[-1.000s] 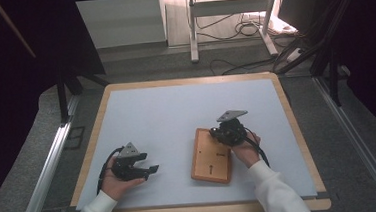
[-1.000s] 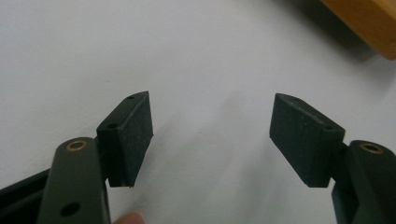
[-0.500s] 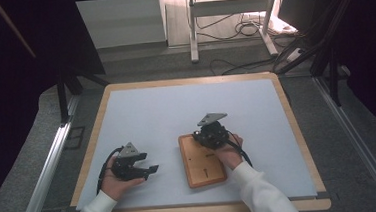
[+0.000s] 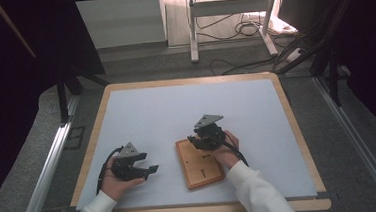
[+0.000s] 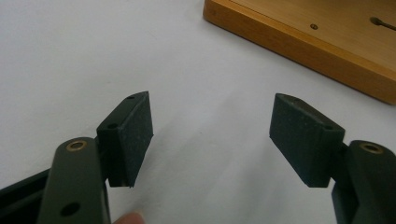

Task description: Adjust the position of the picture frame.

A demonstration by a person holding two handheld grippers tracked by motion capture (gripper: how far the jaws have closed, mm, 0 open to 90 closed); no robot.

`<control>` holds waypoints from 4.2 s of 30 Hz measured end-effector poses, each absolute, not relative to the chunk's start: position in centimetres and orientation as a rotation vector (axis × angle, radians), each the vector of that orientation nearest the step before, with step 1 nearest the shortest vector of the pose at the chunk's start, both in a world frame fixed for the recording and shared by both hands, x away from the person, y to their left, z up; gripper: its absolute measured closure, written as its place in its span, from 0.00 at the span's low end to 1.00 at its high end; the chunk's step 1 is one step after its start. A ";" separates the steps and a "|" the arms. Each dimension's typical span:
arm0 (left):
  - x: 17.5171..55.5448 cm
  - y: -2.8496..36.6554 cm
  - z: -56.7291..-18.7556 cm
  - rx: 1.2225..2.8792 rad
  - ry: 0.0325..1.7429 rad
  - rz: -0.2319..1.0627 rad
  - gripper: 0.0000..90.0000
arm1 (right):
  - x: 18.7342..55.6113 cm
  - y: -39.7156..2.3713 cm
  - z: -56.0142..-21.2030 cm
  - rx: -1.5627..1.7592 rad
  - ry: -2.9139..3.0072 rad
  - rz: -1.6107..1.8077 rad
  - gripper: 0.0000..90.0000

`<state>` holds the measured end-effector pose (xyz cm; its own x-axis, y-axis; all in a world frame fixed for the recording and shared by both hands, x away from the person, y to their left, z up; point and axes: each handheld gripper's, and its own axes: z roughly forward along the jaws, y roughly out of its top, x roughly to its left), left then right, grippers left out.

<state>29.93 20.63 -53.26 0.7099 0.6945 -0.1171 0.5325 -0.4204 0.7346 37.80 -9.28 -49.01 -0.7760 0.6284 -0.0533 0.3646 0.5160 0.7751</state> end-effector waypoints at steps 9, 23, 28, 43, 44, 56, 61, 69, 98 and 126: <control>29.9 20.5 -53.2 2.122 0.929 0.265 0.33 | 34.1 -17.0 -48.3 0.967 2.384 1.175 0.43; 29.8 20.5 -53.2 2.115 0.927 0.264 0.33 | 30.7 -20.4 -50.5 0.932 2.514 1.048 1.00; 29.9 20.5 -53.2 2.117 0.929 0.261 0.33 | 30.5 -20.1 -50.9 0.921 2.549 1.027 1.00; 29.9 20.5 -53.2 2.112 0.928 0.265 0.33 | 29.1 -19.9 -51.5 0.905 2.595 1.007 1.00; 29.9 20.4 -53.1 2.114 0.926 0.266 0.33 | 29.1 -19.8 -51.6 0.904 2.600 1.005 1.00; 29.9 20.6 -53.1 2.107 0.926 0.268 0.33 | 28.8 -19.0 -51.9 0.874 2.630 0.989 1.00; 29.9 20.5 -53.1 2.109 0.926 0.269 0.33 | 28.7 -19.0 -51.9 0.888 2.633 0.981 1.00; 29.9 20.5 -53.1 2.115 0.924 0.270 0.33 | 28.0 -18.4 -51.9 0.882 2.644 0.978 1.00; 29.9 20.6 -53.1 2.112 0.923 0.269 0.33 | 26.8 -16.8 -51.7 0.803 2.669 1.010 1.00; 30.2 20.2 -53.2 2.114 0.901 0.263 0.33 | 27.9 -23.1 -51.4 1.032 2.386 1.075 0.41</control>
